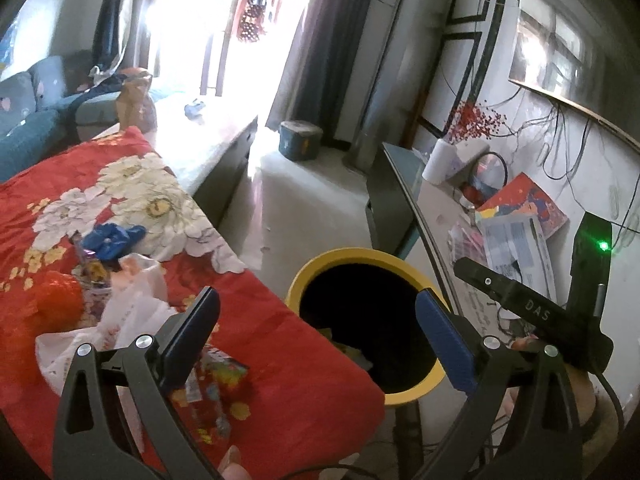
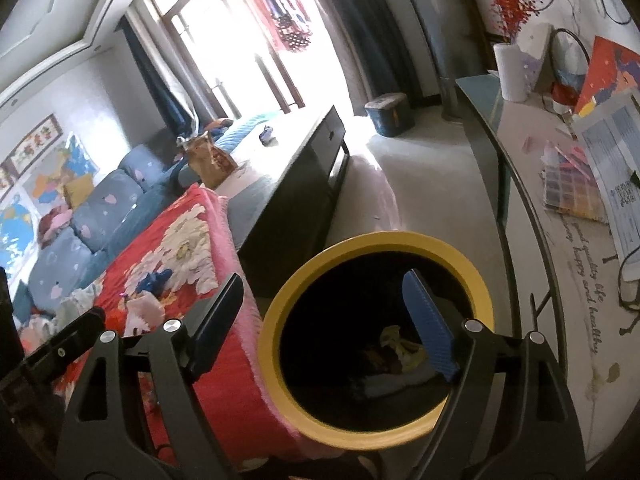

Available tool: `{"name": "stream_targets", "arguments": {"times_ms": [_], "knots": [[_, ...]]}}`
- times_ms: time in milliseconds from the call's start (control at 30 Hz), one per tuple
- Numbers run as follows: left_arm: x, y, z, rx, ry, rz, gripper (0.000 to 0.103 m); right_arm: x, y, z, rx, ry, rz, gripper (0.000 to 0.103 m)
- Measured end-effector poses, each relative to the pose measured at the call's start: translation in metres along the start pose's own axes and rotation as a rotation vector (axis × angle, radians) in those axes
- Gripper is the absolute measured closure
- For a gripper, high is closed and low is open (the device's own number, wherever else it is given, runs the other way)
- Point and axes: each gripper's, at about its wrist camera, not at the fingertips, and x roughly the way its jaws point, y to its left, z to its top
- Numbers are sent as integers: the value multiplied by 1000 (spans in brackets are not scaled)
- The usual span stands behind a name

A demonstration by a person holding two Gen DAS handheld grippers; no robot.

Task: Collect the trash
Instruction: 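Move both tools back over the remaining trash on the table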

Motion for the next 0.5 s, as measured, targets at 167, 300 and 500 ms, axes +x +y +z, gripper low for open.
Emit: {"name": "stream_targets", "arguments": {"times_ms": [167, 300, 500], "knots": [[-12, 10, -1, -12, -25, 14, 8, -2, 12, -1, -21, 0, 16, 29], [-21, 21, -3, -26, -39, 34, 8, -3, 22, -1, -45, -3, 32, 26], [-35, 40, -2, -60, -69, 65, 8, -4, 43, -6, -96, 1, 57, 25]]}}
